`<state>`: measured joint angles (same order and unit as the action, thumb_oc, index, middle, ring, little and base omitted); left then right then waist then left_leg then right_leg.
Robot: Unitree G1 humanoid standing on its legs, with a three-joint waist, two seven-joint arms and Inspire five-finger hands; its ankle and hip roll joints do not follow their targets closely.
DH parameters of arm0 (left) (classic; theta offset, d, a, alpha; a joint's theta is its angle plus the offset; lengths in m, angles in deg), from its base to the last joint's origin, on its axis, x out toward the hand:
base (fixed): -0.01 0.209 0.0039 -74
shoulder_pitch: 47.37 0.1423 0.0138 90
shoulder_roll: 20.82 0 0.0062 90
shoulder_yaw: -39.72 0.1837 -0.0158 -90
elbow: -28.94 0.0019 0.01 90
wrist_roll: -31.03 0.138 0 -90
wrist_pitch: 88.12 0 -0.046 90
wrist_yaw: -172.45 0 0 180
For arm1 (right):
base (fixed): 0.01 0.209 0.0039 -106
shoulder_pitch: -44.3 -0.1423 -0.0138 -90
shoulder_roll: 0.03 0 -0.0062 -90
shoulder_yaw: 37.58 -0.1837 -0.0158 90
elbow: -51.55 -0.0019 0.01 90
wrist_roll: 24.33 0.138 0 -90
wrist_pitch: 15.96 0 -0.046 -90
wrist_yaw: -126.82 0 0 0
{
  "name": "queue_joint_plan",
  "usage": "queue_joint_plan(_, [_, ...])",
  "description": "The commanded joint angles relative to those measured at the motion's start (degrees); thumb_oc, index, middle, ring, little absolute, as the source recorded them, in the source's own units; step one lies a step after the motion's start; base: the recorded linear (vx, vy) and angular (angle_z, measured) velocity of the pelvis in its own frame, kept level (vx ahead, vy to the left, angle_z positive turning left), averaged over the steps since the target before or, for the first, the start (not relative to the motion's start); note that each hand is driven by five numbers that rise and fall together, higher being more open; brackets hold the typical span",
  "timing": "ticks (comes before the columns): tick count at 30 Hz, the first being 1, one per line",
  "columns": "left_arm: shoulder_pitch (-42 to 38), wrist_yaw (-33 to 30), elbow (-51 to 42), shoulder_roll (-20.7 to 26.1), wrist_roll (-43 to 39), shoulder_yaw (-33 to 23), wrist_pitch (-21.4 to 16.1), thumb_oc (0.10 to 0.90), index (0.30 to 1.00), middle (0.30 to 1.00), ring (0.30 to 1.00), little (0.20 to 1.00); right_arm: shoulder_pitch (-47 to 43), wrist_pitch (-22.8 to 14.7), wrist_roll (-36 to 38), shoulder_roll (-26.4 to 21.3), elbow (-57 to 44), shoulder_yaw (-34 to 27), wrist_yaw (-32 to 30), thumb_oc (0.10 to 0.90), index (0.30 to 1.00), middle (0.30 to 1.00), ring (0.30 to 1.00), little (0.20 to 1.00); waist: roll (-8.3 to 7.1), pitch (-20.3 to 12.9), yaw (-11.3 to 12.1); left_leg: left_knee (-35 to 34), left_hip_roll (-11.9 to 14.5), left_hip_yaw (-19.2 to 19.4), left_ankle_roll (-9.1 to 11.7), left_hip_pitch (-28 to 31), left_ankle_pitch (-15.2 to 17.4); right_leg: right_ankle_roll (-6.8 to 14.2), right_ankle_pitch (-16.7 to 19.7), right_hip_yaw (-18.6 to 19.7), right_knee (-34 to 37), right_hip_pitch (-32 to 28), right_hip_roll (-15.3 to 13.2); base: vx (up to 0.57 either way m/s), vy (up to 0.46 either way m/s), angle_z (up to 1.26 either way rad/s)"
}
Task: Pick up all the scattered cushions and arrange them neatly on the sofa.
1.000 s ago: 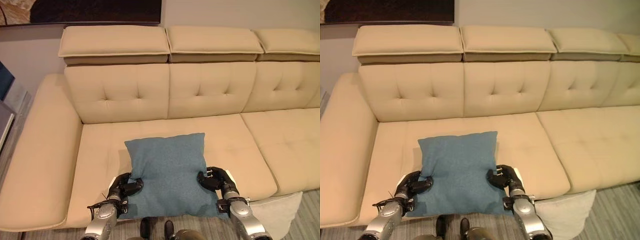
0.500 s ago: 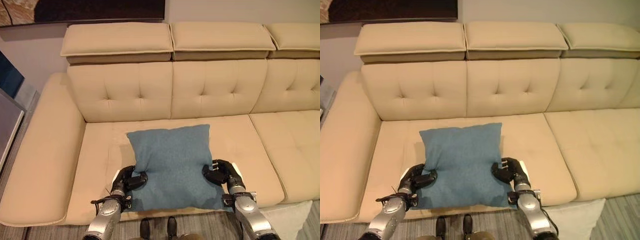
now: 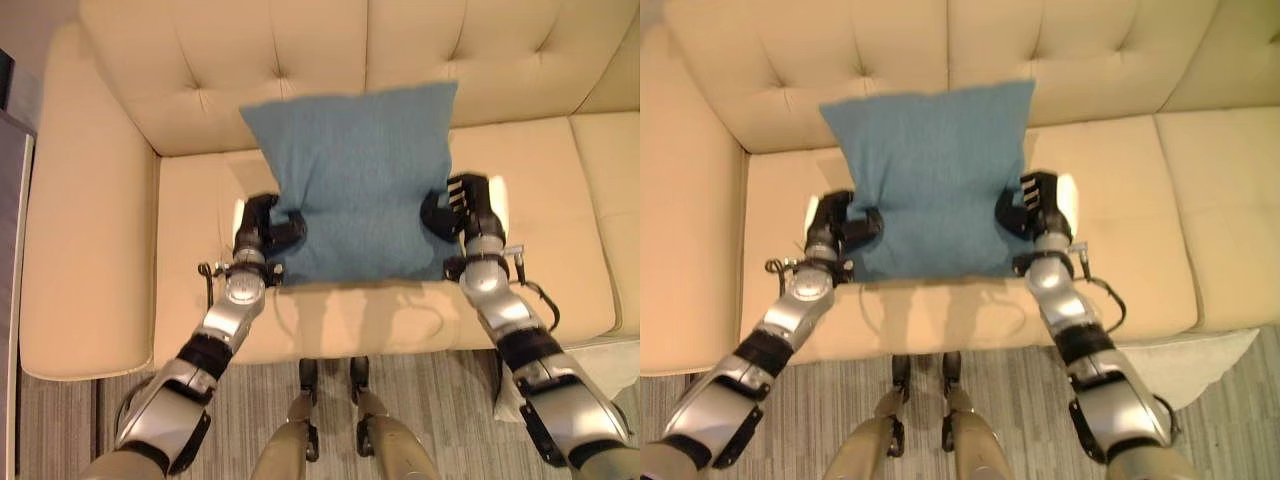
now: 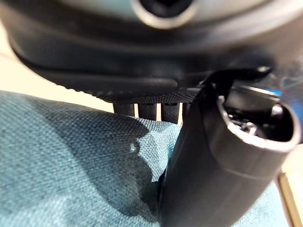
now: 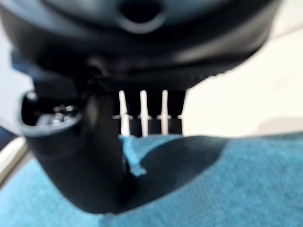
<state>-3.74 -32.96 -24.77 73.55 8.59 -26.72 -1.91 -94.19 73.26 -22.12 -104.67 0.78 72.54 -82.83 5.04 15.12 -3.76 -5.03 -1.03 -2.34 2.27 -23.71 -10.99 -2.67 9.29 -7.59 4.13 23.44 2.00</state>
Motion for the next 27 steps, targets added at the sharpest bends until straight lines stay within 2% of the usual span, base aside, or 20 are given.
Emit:
queue_joint_plan(1, [-10.81,-2.33,-3.25,0.21,6.45,2.47,-11.48,0.400,0.300,0.300,0.300,0.300,-8.84,-5.87,-5.64,0.56,-5.50,0.76,-6.24,0.400,0.300,0.300,0.300,0.300,-3.73,-4.32,0.13,0.03,-0.38,2.02,1.32,5.52,8.01,8.32,-8.31,2.59,-8.36,1.83,-4.19,0.00,0.000,0.00])
queue_joint_plan(3, [-18.75,-7.03,0.89,-0.13,9.24,3.54,-11.40,0.400,0.300,0.300,0.300,0.300,-17.26,-4.71,-9.27,-0.35,-1.80,3.56,-11.81,0.400,0.300,0.300,0.300,0.300,-3.53,-4.12,0.55,0.03,-0.56,1.34,1.87,3.28,7.70,8.53,-8.14,2.31,-7.99,3.68,-4.14,-0.02,-0.046,0.05])
queue_joint_plan(6, [-22.65,-9.19,2.88,-0.79,10.42,3.76,-11.16,0.400,0.300,0.300,0.300,0.300,-21.42,-3.15,-11.88,-0.63,0.25,5.40,-15.05,0.400,0.300,0.300,0.300,0.300,-3.45,-4.34,0.79,0.03,-0.83,0.89,2.15,1.46,7.40,8.67,-7.74,2.18,-7.70,5.22,-4.09,-0.02,-0.041,0.06])
queue_joint_plan(7, [-24.53,-9.74,4.49,-0.85,10.90,4.26,-10.92,0.590,0.585,0.585,0.585,0.585,-23.20,-2.74,-11.92,-0.91,1.79,6.16,-15.69,0.573,0.559,0.559,0.559,0.559,-3.49,-4.49,0.86,0.03,-0.94,0.66,2.29,0.74,7.17,8.72,-7.58,2.07,-7.55,5.77,-4.08,-0.02,-0.044,0.07])
queue_joint_plan(8, [-28.34,-9.85,7.87,-0.75,10.34,5.25,-10.36,0.800,0.900,0.900,0.900,0.900,-27.01,-2.15,-10.24,-0.95,5.82,8.52,-15.20,0.800,0.900,0.900,0.900,0.900,-3.54,-4.63,1.02,0.03,-1.07,0.32,2.48,-0.25,6.87,8.72,-7.35,2.02,-7.56,6.79,-4.08,-0.03,-0.063,0.05])
queue_joint_plan(13, [-31.79,-8.58,11.78,-1.39,5.74,5.79,-10.27,0.800,0.900,0.900,0.900,0.900,-31.16,-0.90,-4.80,-0.56,10.90,11.08,-13.06,0.800,0.900,0.900,0.900,0.900,-3.01,-4.38,1.24,0.03,-1.52,-0.39,2.84,-2.06,6.13,8.63,-7.24,1.36,-7.76,8.21,-4.04,-0.02,-0.022,0.02])
queue_joint_plan(16, [-27.43,-6.63,8.45,-0.80,4.04,4.30,-10.30,0.800,0.900,0.900,0.900,0.900,-28.23,-0.29,-4.08,-0.93,8.38,10.09,-12.16,0.800,0.900,0.900,0.900,0.900,-2.74,-3.82,1.63,0.03,-1.81,-0.83,3.07,-1.90,6.03,8.45,-7.50,0.70,-7.58,7.72,-3.99,0.00,-0.010,-0.03])
queue_joint_plan(20, [-18.62,-3.47,8.10,3.07,1.82,1.40,-9.47,0.800,0.900,0.900,0.900,0.900,-21.12,-0.74,-1.86,-4.63,6.38,6.24,-9.23,0.800,0.900,0.900,0.900,0.900,-3.30,-3.29,1.69,0.03,-2.09,-0.87,3.31,-1.56,5.84,8.39,-7.00,0.39,-7.17,7.19,-4.10,-0.02,-0.009,0.54])
queue_joint_plan(27, [-10.49,-1.07,7.81,6.79,-1.12,-3.35,-9.45,0.800,0.900,0.900,0.900,0.900,-11.92,-1.32,0.43,-9.54,4.01,0.38,-6.61,0.800,0.900,0.900,0.900,0.900,-3.40,-2.94,1.64,0.03,-2.07,-0.37,3.29,-0.52,5.92,8.30,-7.16,0.51,-7.18,6.01,-4.38,0.00,0.009,0.03])
